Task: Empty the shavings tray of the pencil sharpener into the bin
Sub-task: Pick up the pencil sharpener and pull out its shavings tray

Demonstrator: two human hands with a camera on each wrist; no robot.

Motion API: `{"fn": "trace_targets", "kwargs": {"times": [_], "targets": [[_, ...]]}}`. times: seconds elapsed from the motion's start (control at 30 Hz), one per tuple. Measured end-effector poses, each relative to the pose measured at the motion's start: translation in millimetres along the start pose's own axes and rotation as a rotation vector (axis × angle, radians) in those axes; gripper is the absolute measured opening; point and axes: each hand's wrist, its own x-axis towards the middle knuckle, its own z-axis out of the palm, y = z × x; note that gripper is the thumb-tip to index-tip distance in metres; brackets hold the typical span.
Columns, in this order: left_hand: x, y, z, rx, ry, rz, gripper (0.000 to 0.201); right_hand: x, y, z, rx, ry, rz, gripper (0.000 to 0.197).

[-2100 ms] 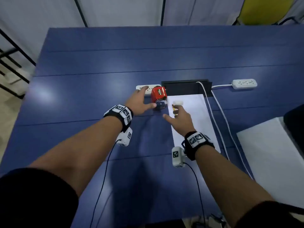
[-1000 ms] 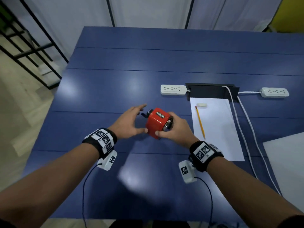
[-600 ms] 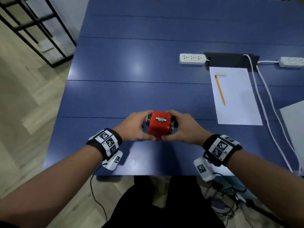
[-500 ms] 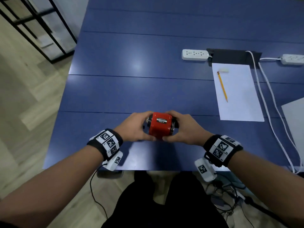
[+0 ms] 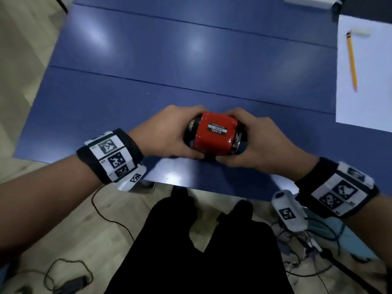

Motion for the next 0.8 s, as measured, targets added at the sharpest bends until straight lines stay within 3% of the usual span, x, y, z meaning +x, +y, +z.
{"fn": "trace_targets", "kwargs": {"times": [0.17, 0.33, 0.47, 0.6, 0.73, 0.8], "targets": [[1, 1, 3, 0.029, 0.031, 0.034, 0.072, 6, 5, -3, -0.057, 0.004, -0.065, 0.067], [1, 2, 3, 0.071, 0.051, 0.067, 0.092, 5, 7, -5, -0.093, -0.003, -0.091, 0.069], [-1, 6, 0, 0.242, 0.044, 0.033, 0.095, 3, 7, -4, -0.102, 0.004, -0.065, 0.064], [-10, 9, 0, 0.404, 0.033, -0.034, 0.086, -1, 3, 0, -0.121, 0.044, -0.041, 0.062], [-31, 12, -5, 0.48, 0.179, -0.212, 0.095, -4, -2, 13, -0.129, 0.145, -0.015, 0.064], [-45, 14, -2, 0.463, 0.237, -0.3, 0.076, -7, -3, 20, -0.114, 0.195, -0.005, 0.062]]}}
